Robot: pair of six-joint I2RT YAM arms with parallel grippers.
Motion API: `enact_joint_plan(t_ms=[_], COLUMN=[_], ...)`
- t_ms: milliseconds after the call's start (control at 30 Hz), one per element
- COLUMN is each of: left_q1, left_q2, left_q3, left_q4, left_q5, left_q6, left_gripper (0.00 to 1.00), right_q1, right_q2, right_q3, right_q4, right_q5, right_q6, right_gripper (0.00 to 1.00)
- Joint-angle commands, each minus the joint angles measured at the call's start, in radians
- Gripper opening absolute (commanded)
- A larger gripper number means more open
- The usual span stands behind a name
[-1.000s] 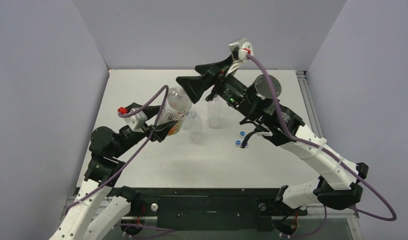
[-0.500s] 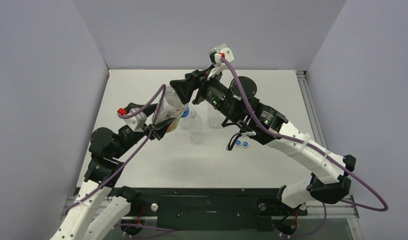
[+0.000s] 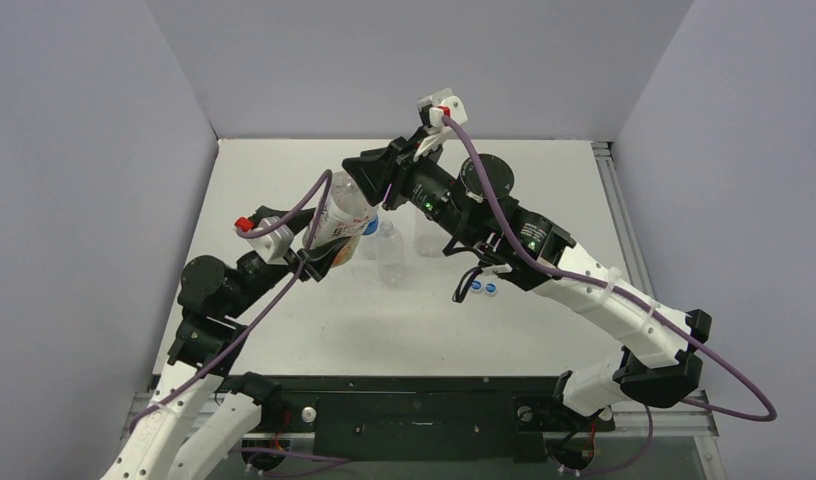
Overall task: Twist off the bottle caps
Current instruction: Unscrew the bottle cap from the plastic bottle.
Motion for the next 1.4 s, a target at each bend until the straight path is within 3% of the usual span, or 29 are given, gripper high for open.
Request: enact_joint_plan(t_ms=[0,67,200,500,733,900,1100,1167,1200,1267,1367], left_q1=[0.002,0.002,0.002,0.002,0.001,0.002,0.002,0.002,0.002,0.002,0.002], left_q2=[-0.012,-0.013,-0.012,-0.031,0.012,0.031,0.045,0.045,0.045,0.044,0.043], left_q3=[0.0,0.002,0.017,0.04,0.074,0.087,0.091,0.09,0.09,0.088,0.086], left_q4=[-0.017,-0.017,-0.023,0.109,0.132,0.131,0.136,0.133,0.134,0.134,0.133], left_q5=[-0.12,-0.111,-0.052,0.358,0.502,0.511,0.514,0.497,0.477,0.448,0.406], left_q6=[0.009,-0.004,-0.074,-0.403,-0.492,-0.504,-0.509,-0.505,-0.503,-0.499,-0.499], left_gripper=[0.0,0.0,0.0,0.0,0.0,0.0,0.0,0.0,0.0,0.0,0.0], right_q1=[-0.004,-0.003,-0.017,-0.125,-0.157,-0.157,-0.167,-0.181,-0.191,-0.201,-0.205], right_q2=[-0.029,-0.031,-0.053,-0.134,-0.101,-0.088,-0.081,-0.087,-0.093,-0.106,-0.124], right_q3=[0.021,0.018,-0.008,-0.093,-0.067,-0.11,-0.118,-0.122,-0.123,-0.116,-0.111], right_q4=[0.056,0.06,0.096,0.298,0.362,0.501,0.511,0.482,0.463,0.373,0.264], right_q5=[0.005,-0.006,-0.111,-0.789,-1.091,-1.17,-1.207,-1.183,-1.155,-1.1,-1.028], right_q6=[-0.009,-0.022,-0.068,-0.034,0.072,0.188,0.215,0.204,0.179,0.114,0.047], right_gripper=[0.08,0.0,0.0,0.0,0.0,0.0,0.0,0.09,0.22,0.33,0.41])
